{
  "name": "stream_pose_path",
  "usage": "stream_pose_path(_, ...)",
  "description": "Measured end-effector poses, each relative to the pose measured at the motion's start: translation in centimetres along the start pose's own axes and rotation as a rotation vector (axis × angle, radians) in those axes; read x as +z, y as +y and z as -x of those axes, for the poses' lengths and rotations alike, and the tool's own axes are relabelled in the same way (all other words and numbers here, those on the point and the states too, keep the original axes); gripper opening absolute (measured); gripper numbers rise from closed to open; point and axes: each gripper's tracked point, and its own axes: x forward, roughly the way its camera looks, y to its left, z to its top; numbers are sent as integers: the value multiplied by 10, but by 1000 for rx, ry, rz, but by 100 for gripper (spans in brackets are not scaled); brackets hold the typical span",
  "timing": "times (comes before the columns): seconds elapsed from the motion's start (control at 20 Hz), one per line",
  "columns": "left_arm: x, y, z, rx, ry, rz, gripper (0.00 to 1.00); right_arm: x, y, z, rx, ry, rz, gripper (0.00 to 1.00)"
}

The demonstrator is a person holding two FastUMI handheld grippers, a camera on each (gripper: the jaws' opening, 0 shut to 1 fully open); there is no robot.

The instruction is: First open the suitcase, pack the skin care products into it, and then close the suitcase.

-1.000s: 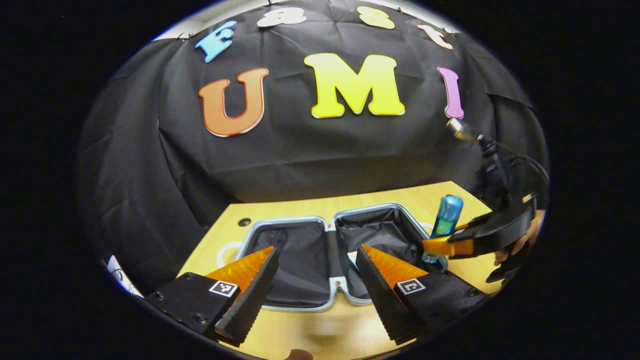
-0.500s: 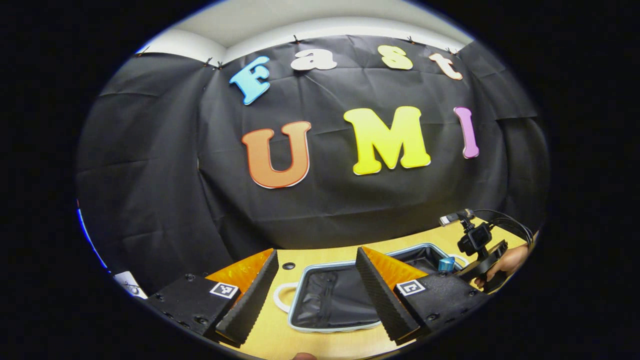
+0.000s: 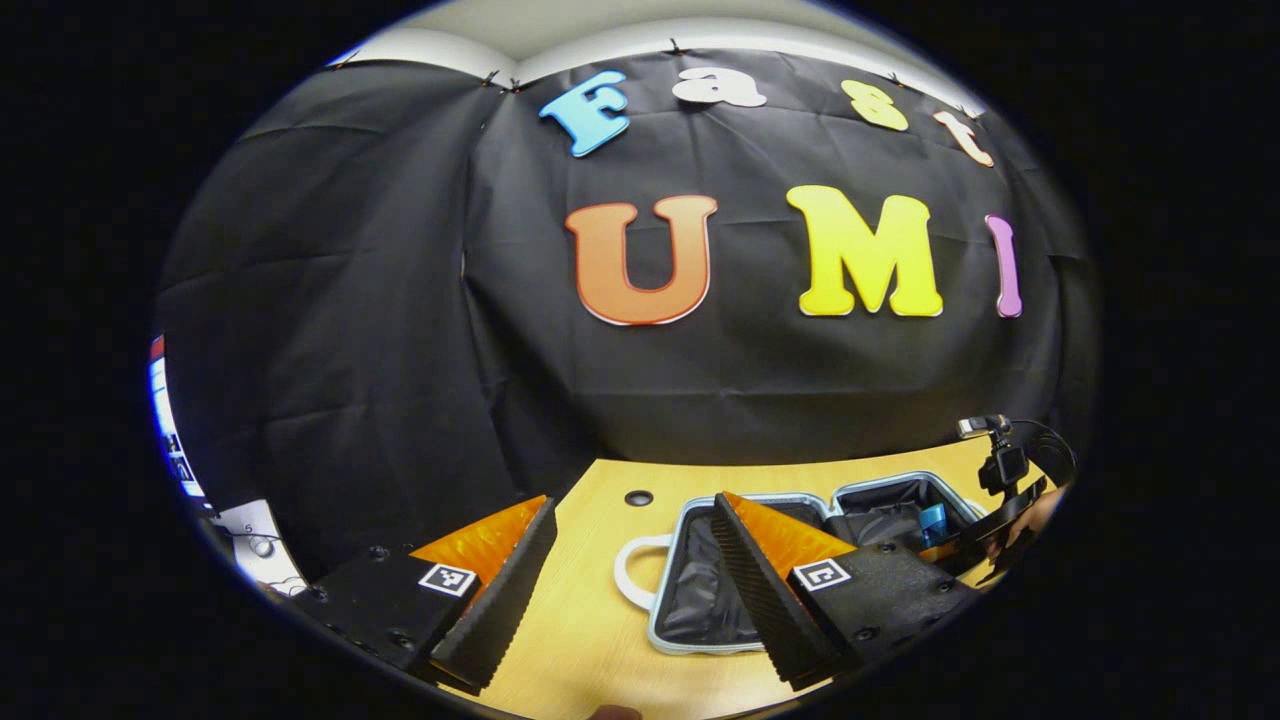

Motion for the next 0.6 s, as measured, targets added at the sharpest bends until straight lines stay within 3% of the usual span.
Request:
stream_pose_path(0.3,-24,26,-18,23,59,77,99,-5,3,-6,-23,13,6,36)
stream_pose_path(0.6,-29,27,-37,-2,102,97,97,-2,4,-6,-12,2,-27,39)
